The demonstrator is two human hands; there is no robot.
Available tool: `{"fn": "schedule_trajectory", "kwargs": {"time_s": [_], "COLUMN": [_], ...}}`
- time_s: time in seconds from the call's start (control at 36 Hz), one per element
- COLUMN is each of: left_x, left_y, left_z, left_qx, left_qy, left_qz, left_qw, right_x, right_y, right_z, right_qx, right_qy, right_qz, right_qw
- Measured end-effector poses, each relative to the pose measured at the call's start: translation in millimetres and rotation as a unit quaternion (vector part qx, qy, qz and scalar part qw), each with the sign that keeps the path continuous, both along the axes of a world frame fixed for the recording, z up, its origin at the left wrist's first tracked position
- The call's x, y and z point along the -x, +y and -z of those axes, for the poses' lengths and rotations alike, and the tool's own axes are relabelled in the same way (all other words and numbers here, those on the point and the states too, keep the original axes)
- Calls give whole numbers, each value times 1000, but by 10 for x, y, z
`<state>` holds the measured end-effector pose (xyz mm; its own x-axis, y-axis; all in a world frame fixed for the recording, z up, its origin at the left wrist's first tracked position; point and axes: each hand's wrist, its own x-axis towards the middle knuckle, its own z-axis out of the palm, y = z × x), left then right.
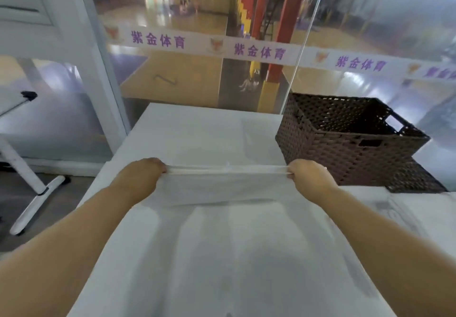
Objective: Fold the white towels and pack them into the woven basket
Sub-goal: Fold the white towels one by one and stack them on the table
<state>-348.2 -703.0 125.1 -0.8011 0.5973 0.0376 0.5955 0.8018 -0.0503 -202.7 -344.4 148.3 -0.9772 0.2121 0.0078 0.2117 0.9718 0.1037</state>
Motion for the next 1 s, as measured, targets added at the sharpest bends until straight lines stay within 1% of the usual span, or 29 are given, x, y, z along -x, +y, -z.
{"fn": "schedule_trajectory", "kwargs": {"time_s": [0.08, 0.14, 0.19, 0.31, 0.36, 0.42, 0.47, 0.58, 0.67, 0.69, 0.75, 0.78, 0.83, 0.89, 0.94, 1.0], "left_x": [189, 276, 335, 370, 356, 350, 350, 384, 455, 500, 569, 576, 617, 686, 705, 703], "left_y": [11, -2, -18, -62, -91, -114, -106, -21, 8, 12, 21, 34, 61, 101, 117, 80], "left_z": [-531, -856, -1165, -1736, -1995, -2213, -2382, -2446, -2233, -2114, -1883, -1801, -1715, -1744, -1859, -1933], "left_qx": [-26, -46, -55, -48, -62, -98, -116, -90, -34, -39, -87, -106, -135, -161, -237, -256], "left_qy": [31, 36, 29, -22, -53, -98, -136, -144, -88, -83, -87, -61, 38, 76, 93, 134], "left_qz": [22, 30, 38, 66, 59, 49, 47, 40, 40, 37, 33, 41, 36, 8, 10, 37], "left_qw": [999, 998, 997, 996, 995, 989, 983, 985, 995, 995, 992, 992, 989, 984, 967, 957], "right_x": [123, 151, 146, 79, 38, 16, 24, 104, 212, 249, 334, 387, 482, 544, 554, 542], "right_y": [45, 49, 33, -18, -40, -56, -49, -56, -39, -27, -3, 10, 27, 61, 103, 127], "right_z": [-557, -927, -1269, -1839, -2072, -2270, -2412, -2467, -2297, -2213, -2028, -1938, -1807, -1760, -1785, -1824], "right_qx": [-7, -9, 20, 98, 122, 121, 127, 124, 140, 154, 148, 136, 106, 80, 62, 61], "right_qy": [13, 17, 16, -31, -48, -51, -46, -41, -6, 5, 19, 24, 36, 61, 114, 183], "right_qz": [-17, -33, -38, -24, -22, -24, -17, -17, -27, -21, -6, -2, -2, -1, -5, -22], "right_qw": [1000, 999, 999, 994, 991, 991, 991, 991, 990, 988, 989, 990, 994, 995, 991, 981]}}
